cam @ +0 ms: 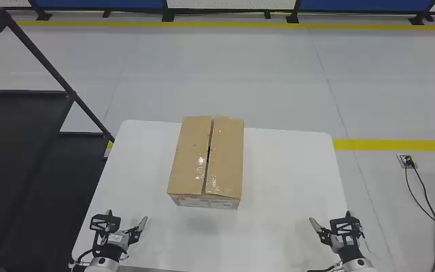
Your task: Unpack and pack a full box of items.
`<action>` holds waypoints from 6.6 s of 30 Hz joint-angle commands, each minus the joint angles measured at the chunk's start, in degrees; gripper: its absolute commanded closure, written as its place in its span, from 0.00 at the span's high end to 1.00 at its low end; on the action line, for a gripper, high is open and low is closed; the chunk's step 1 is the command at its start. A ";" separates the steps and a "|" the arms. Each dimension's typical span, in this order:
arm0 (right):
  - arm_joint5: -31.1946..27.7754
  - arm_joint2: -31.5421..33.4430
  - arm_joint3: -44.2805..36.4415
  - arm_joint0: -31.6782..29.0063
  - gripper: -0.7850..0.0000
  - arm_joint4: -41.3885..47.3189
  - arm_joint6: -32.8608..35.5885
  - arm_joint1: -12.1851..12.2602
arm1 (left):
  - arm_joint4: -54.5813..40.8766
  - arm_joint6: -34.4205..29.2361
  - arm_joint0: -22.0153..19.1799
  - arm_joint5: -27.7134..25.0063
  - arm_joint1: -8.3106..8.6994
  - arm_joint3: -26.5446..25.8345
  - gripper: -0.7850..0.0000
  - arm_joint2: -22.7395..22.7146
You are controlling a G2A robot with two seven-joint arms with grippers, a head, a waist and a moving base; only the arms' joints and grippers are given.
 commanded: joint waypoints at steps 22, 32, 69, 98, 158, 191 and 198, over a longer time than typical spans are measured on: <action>1.59 -1.68 -7.13 -1.26 1.00 0.78 1.22 -0.49 | -9.22 12.41 -2.51 -11.96 0.05 7.15 1.00 -2.57; 8.90 -8.59 -13.74 2.65 1.00 -1.45 5.05 -1.64 | -12.70 19.81 -5.39 -15.01 -0.22 9.81 1.00 -3.15; 17.34 -15.71 -10.82 11.73 1.00 0.86 6.38 -3.88 | -17.14 14.54 -13.86 -10.74 -1.32 12.06 1.00 1.14; 10.41 -11.04 -9.83 7.39 1.00 3.79 -0.21 -4.55 | -9.23 10.42 -23.60 -5.81 -3.68 19.72 1.00 14.31; 4.24 -8.65 -11.87 6.94 1.00 -0.39 0.48 -4.71 | -0.38 5.81 -25.05 -9.82 -4.83 16.42 1.00 19.75; -11.62 -3.07 -10.82 5.67 1.00 31.24 8.33 -4.75 | 3.37 5.84 -25.97 -9.36 -6.24 19.06 1.00 25.74; -14.71 -1.15 -10.41 5.26 1.00 39.29 12.85 -4.50 | 4.84 5.34 -26.73 -10.10 -6.69 18.88 1.00 28.09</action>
